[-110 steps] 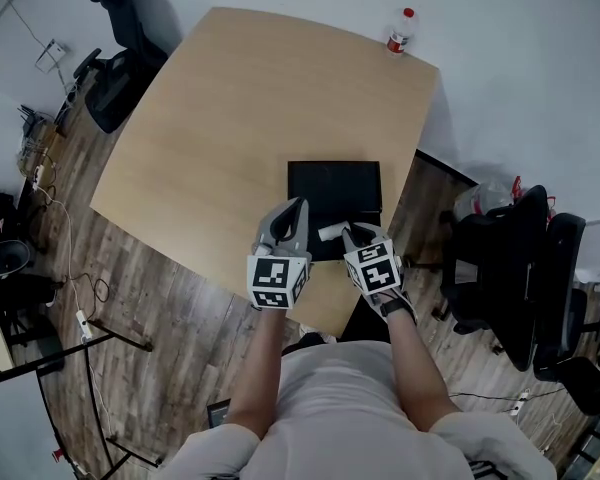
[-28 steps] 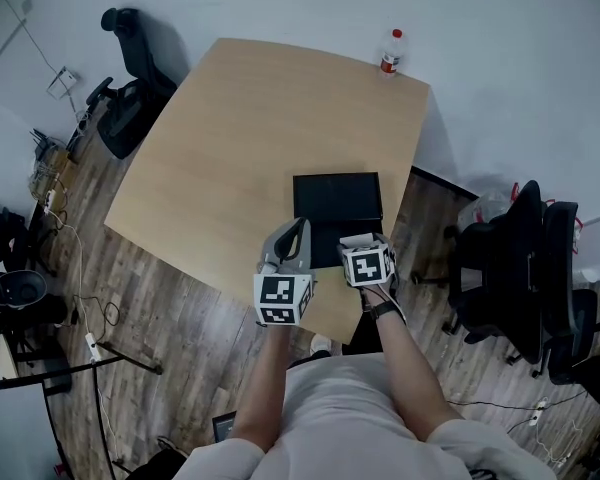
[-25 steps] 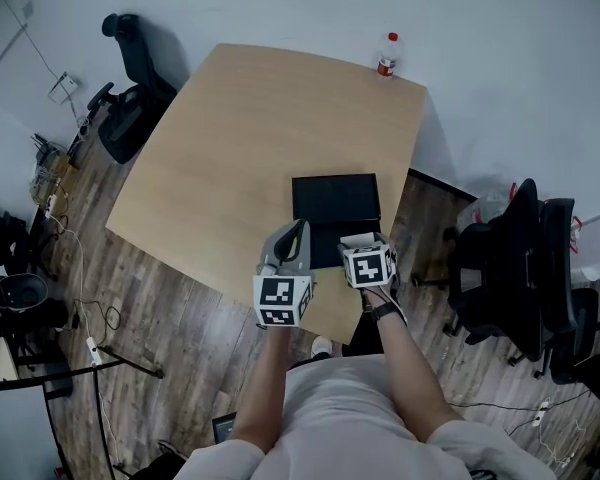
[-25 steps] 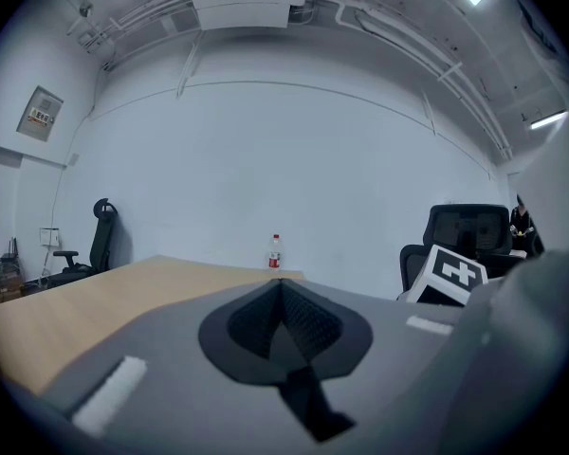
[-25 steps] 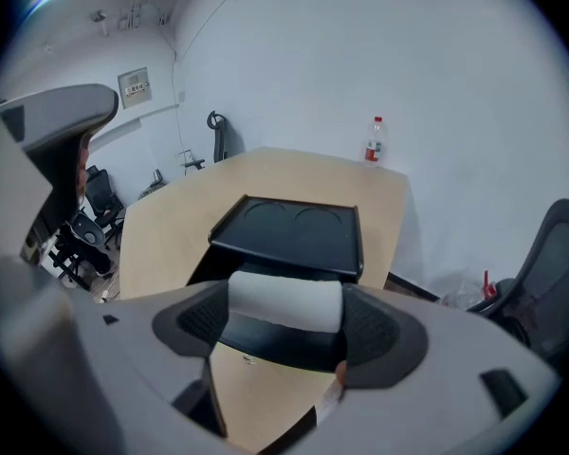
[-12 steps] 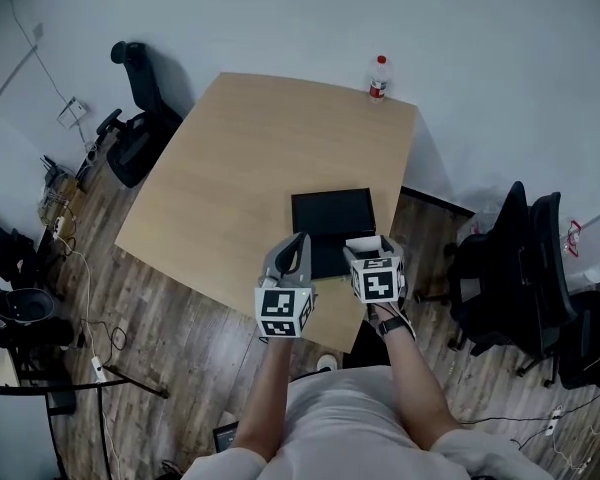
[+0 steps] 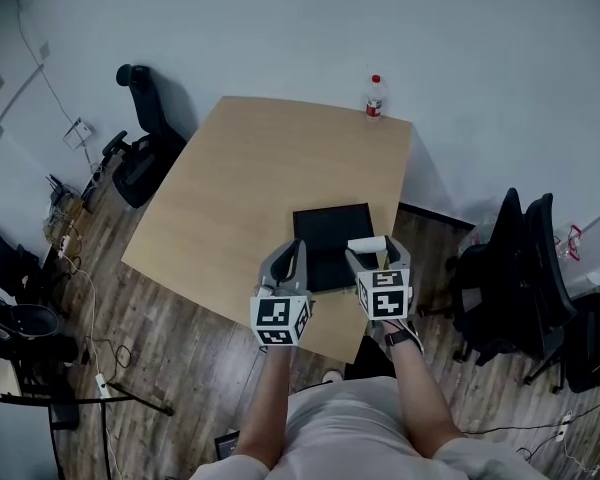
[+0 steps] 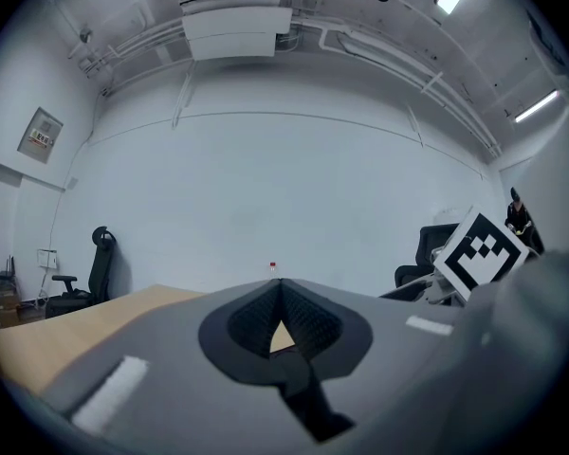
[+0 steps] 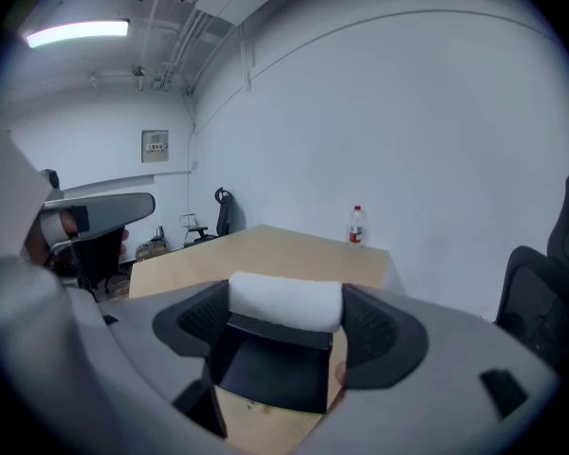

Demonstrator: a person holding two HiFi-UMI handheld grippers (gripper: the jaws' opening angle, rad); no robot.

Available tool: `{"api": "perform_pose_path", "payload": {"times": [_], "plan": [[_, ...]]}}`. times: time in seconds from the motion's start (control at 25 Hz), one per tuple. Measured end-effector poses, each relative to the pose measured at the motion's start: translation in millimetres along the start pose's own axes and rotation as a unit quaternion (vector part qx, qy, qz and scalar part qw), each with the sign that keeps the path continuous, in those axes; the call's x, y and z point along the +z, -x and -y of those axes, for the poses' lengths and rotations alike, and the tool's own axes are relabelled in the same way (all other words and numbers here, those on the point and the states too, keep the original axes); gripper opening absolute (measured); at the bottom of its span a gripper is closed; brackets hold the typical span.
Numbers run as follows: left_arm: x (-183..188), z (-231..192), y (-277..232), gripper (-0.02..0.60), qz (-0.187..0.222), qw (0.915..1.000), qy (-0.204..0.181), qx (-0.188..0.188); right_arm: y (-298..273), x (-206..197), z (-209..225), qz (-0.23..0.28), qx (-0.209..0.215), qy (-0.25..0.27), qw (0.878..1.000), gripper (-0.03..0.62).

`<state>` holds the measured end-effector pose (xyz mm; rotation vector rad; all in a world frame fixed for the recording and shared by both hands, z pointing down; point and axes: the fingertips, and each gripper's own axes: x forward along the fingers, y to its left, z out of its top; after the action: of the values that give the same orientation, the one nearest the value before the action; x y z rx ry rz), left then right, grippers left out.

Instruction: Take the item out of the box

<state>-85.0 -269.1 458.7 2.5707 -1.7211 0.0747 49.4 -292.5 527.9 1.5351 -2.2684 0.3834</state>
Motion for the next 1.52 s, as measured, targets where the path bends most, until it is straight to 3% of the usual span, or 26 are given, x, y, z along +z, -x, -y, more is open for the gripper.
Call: {"api": "perform_pose_path", "payload": {"times": [0.8,1.52], "plan": [[43.0,-9.2,13.2,0.006,0.044,0.9989,-0.008,0.015,64.9,92.9,4.7,0.155,-0.025,0.011,0.988,0.396],[58.6,4.3,28.0,0.006,0.055,0.9983,-0.005,0.018,94.9,116.6,2.0,0.205,-0.036,0.044,0.977,0.396]]}}
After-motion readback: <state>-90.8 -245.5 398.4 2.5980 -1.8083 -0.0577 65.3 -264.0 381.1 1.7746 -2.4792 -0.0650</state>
